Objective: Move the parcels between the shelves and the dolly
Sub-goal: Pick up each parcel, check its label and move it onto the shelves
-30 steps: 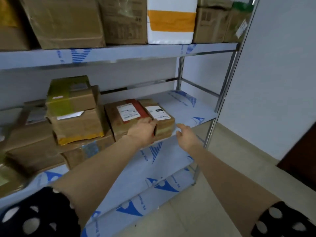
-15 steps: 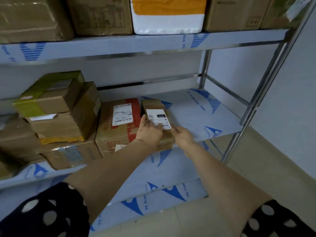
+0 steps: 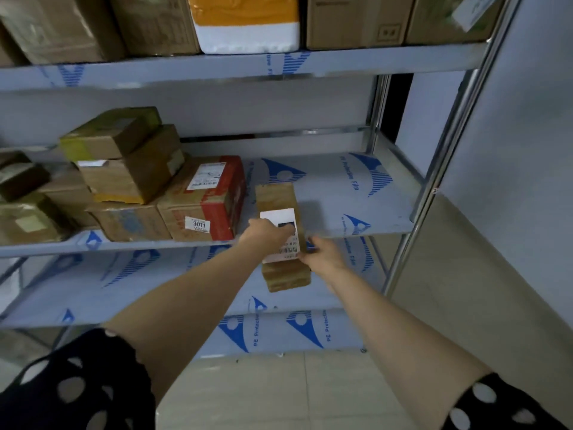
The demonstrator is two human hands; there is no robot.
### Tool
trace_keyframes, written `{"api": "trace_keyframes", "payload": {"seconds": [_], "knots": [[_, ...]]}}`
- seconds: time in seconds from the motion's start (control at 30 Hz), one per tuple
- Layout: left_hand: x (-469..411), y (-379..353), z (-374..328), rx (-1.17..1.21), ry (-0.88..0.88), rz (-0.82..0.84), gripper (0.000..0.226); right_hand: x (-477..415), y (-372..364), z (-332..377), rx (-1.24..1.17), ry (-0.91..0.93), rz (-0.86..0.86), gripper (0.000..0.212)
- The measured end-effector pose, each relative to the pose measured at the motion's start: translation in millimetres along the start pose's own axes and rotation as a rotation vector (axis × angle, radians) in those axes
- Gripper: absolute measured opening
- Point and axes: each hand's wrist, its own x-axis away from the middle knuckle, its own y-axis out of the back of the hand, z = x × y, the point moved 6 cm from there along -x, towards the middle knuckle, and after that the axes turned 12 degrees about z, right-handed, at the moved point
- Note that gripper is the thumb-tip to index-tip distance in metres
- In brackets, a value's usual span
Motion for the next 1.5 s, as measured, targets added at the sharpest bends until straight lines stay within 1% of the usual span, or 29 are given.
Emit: {"api": "trace_keyframes", "payload": {"seconds": [0.07, 0.13, 0.2, 0.3, 0.37, 0.4, 0.47, 0.53, 0.6, 0.67, 0.73, 0.8, 0.87, 0.93, 1.0, 1.03, 1.1, 1.17, 1.23, 1.3, 1.4, 1.5], "knots": [[13.5, -9.2, 6.8, -0.084, 0.065, 0.035, 0.094, 15.6, -13.5, -5.6, 0.057, 0.012, 0.070, 0.028], [27.5, -15.7, 16.6, -0.168, 0.098, 0.037, 0.101, 32.6, -26.9, -10.5, 0.107, 0.046, 0.091, 0.031], [36.9, -19.3, 34.4, -0.199, 0.143, 0.022, 0.104, 48.1, -41.2, -14.8, 0.123, 0.102, 0.095, 0.030], [52.2, -17.9, 70.4, -0.206, 0.208, 0.005, 0.096, 69.0, -70.0, -15.0, 0.158, 0.187, 0.108, 0.028], [62.6, -11.3, 95.0, -0.214, 0.215, -0.009, 0.085, 82.1, -97.7, -13.8, 0.161, 0.225, 0.133, 0.029], [68.9, -5.5, 108.3, -0.197, 0.221, -0.024, 0.079, 90.9, -113.7, -11.1, 0.149, 0.248, 0.141, 0.030], [82.7, 7.1, 138.8, -0.137, 0.233, -0.027, 0.071, 107.3, -146.8, -6.2, 0.119, 0.285, 0.105, 0.030], [101.3, 24.3, 174.1, -0.089, 0.232, -0.047, 0.069, 123.1, -183.3, 1.8, 0.064, 0.304, 0.087, 0.029], [122.3, 48.1, 213.1, -0.072, 0.223, -0.077, 0.068, 134.2, -222.4, 14.9, 0.050, 0.312, 0.117, 0.024], [148.2, 76.1, 258.8, -0.079, 0.236, -0.086, 0.072, 139.7, -263.1, 33.1, 0.162, 0.319, 0.151, 0.023], [176.0, 105.7, 311.8, -0.104, 0.250, -0.099, 0.075, 143.1, -307.6, 58.0, 0.326, 0.361, 0.182, 0.032], [202.1, 134.6, 370.6, -0.159, 0.276, -0.136, 0.077, 149.5, -353.0, 92.7, 0.437, 0.450, 0.200, 0.039], [229.5, 160.4, 428.4, -0.242, 0.309, -0.169, 0.086, 157.4, -404.6, 129.6, 0.583, 0.589, 0.236, 0.047], [258.7, 183.1, 478.9, -0.312, 0.346, -0.184, 0.090, 165.5, -467.4, 156.9, 0.866, 0.750, 0.315, 0.064], [284.7, 203.0, 522.2, -0.379, 0.383, -0.190, 0.092, 173.6, -531.8, 171.6, 1.226, 0.868, 0.392, 0.086], [294.9, 211.8, 542.8, -0.413, 0.399, -0.189, 0.095, 178.3, -561.7, 176.5, 1.373, 0.912, 0.425, 0.093], [311.4, 228.4, 583.2, -0.445, 0.436, -0.178, 0.101, 189.7, -614.5, 188.3, 1.559, 0.960, 0.515, 0.100], [322.9, 244.9, 620.5, -0.452, 0.467, -0.168, 0.103, 198.6, -660.0, 201.4, 1.656, 0.979, 0.585, 0.105], [329.6, 263.3, 655.5, -0.457, 0.484, -0.170, 0.103, 203.2, -703.5, 215.1, 1.700, 1.012, 0.620, 0.107], [331.9, 281.6, 691.7, -0.439, 0.508, -0.177, 0.101, 204.0, -745.9, 227.9, 1.682, 1.050, 0.662, 0.106], [327.9, 309.5, 748.1, -0.407, 0.558, -0.196, 0.099, 192.6, -814.1, 245.9, 1.633, 1.117, 0.704, 0.099], [319.8, 348.5, 806.7, -0.402, 0.614, -0.262, 0.108, 170.0, -891.3, 270.4, 1.601, 1.200, 0.722, 0.096]]}}
